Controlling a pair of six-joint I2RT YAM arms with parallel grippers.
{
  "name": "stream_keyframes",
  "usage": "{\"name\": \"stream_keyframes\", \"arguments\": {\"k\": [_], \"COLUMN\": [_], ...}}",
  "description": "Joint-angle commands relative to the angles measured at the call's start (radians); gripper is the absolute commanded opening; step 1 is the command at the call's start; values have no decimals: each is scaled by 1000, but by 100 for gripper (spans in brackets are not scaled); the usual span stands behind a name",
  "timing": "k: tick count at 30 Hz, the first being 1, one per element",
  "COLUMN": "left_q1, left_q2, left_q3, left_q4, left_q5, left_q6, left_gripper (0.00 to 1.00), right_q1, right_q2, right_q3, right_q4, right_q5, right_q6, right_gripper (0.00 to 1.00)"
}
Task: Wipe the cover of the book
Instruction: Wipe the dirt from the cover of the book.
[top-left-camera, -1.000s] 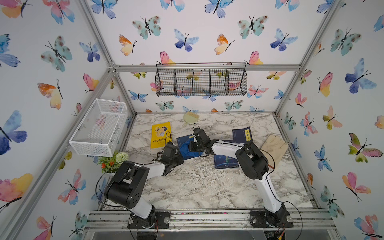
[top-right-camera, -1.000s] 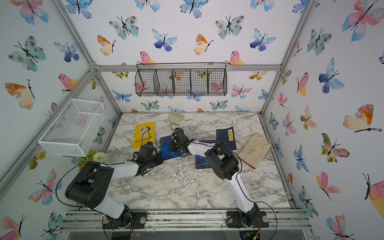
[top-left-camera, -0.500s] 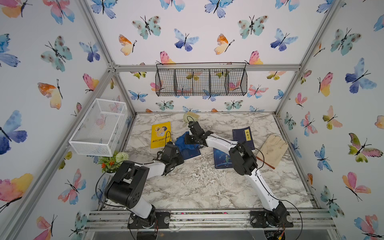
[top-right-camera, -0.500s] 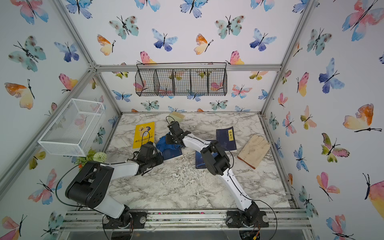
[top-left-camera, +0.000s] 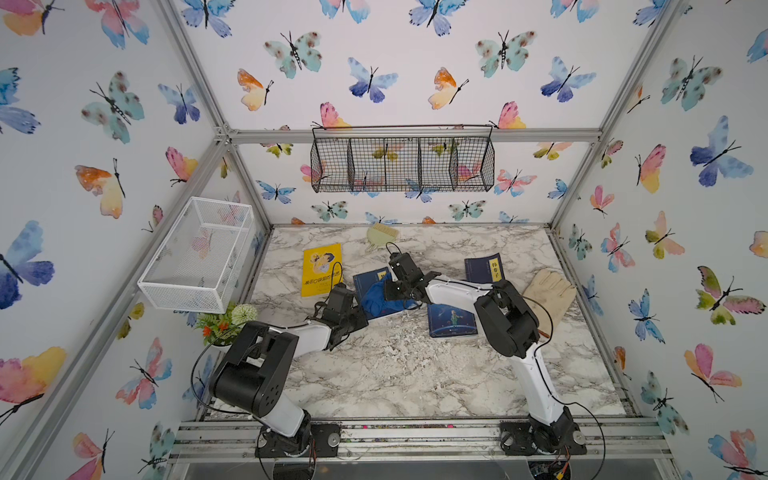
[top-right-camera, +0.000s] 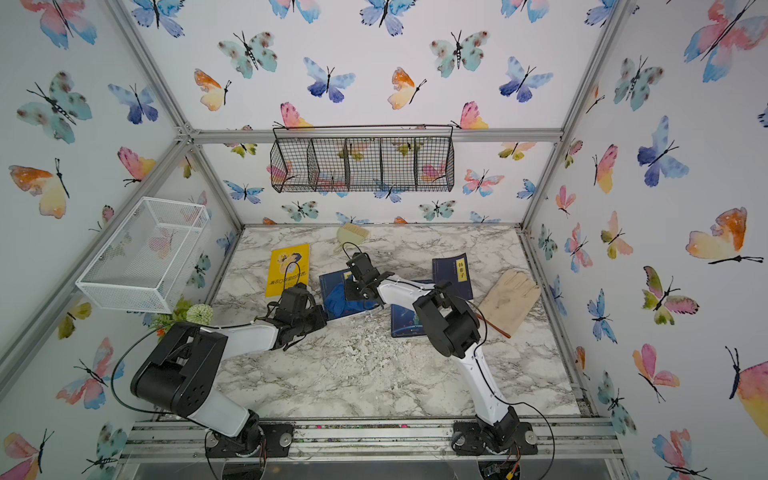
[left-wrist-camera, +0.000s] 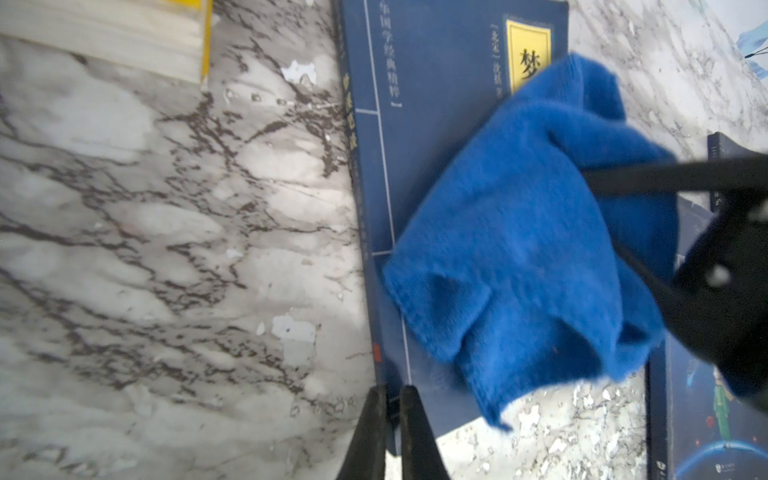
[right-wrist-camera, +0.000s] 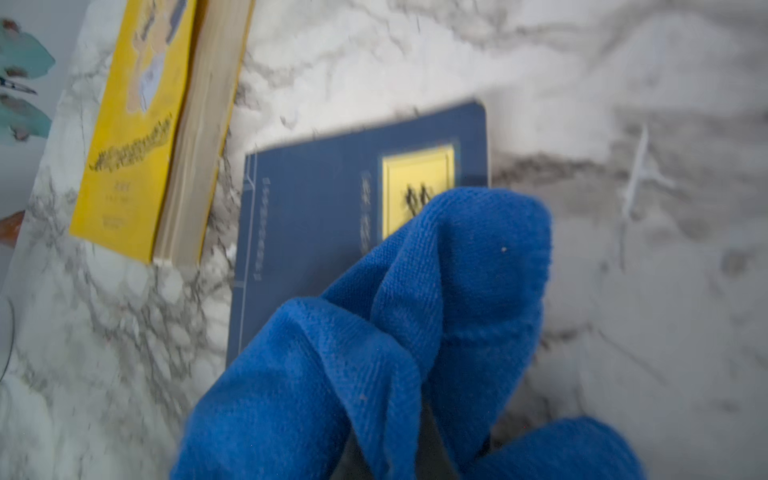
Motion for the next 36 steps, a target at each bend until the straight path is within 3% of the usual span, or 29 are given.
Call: {"name": "stream_keyframes", "arguments": {"k": [1, 4, 7, 9, 15, 20, 23, 26, 31, 34, 36], "left_q1": [-11, -18, -22, -24, -28, -34, -34, -35, -38, -38, -38], "left_q2": [26, 26, 26, 20, 24, 29, 33, 33, 18, 17, 21], "left_q3": [-7, -8, -5, -6, 5, 6, 3, -2, -15, -12, -9], "left_q4": [-79, -79, -79, -79, -79, -78, -83, -89, -90, -89, -88], "left_q5": [20, 21, 21, 19, 24, 15, 12, 17, 15, 12, 13], "left_q6": [3, -4, -7, -7, -2, 3, 9, 9, 3, 2, 4], "left_gripper": [11, 11, 10, 10, 10, 10, 10, 10, 10, 10, 10], "right_q1": [-3, -15, -19, -15, 7, 53, 50, 36, 9, 11, 19], "right_q2": [227, 352, 398, 347, 76, -23, 32, 139, 270, 254, 186], "right_q3": [144, 363, 421, 334, -127, -293, -214, -7, 271, 232, 85], "right_q4": [-331, -417, -447, -426, -242, -190, -221, -307, -401, -402, -348], "right_q5": [118, 145, 126, 105, 58, 42, 73, 134, 121, 61, 33], "right_q6": [-55, -61, -48, -44, -13, 5, -15, -57, -68, -61, -41], "right_gripper": [4, 4, 4, 4, 4, 4, 4, 4, 4, 4, 3]}}
